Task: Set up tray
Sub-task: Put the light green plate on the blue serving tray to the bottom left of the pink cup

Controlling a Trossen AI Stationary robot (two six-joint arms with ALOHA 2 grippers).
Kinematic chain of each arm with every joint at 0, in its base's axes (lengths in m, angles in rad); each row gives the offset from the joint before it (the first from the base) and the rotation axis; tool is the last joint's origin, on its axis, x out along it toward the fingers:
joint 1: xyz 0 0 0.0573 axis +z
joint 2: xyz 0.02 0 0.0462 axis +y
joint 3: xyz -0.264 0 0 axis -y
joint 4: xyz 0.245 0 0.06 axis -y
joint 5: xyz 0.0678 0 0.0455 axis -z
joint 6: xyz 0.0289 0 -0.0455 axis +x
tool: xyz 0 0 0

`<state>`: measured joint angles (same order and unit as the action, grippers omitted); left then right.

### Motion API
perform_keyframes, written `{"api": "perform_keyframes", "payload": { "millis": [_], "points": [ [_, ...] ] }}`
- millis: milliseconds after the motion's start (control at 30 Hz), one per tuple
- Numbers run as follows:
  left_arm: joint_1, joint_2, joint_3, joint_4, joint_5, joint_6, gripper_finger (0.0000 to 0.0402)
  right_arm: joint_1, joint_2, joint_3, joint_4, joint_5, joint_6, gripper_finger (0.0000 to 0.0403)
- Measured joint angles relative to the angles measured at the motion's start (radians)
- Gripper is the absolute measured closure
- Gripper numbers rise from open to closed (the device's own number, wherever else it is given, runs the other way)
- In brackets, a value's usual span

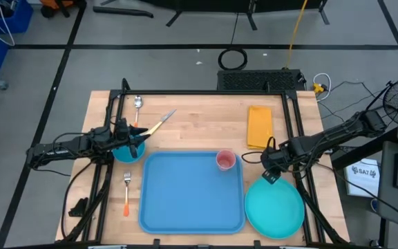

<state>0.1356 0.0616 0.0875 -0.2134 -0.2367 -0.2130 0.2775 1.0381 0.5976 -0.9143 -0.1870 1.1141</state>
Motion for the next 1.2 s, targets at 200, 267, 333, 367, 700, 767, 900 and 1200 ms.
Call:
{"api": "perform_keyframes", "payload": {
  "millis": [200,267,333,367,700,767,900,1200],
  "points": [
    [0.000,0.000,0.000,0.000,0.000,0.000,0.0259,0.000,-0.022,0.000,0.066,-0.026,0.004,0.0250],
    [0.000,0.000,0.000,0.000,0.000,0.000,0.0259,0.001,-0.031,0.000,0.074,-0.026,0.003,0.0250],
    [0.000,0.000,0.000,0.000,0.000,0.000,0.0259,0.006,-0.033,0.000,0.070,-0.025,0.001,0.0250],
    [0.000,0.000,0.000,0.000,0.000,0.000,0.0259,0.012,-0.033,0.000,0.065,-0.024,-0.002,0.0250],
    [0.000,0.000,0.000,0.000,0.000,0.000,0.0259,0.080,-0.033,-0.070,0.163,-0.024,0.056,0.0250],
    [0.000,0.000,0.000,0.000,0.000,0.000,0.0259,0.090,-0.033,-0.085,0.191,-0.024,0.071,0.0250],
    [0.000,0.000,0.000,0.000,0.000,0.000,0.0259,0.101,-0.032,-0.117,0.204,-0.022,0.098,0.0251],
    [0.000,0.000,0.000,0.000,-0.001,0.000,0.0259,0.141,-0.036,-0.154,0.218,0.009,0.027,0.0386]
  ]
}}
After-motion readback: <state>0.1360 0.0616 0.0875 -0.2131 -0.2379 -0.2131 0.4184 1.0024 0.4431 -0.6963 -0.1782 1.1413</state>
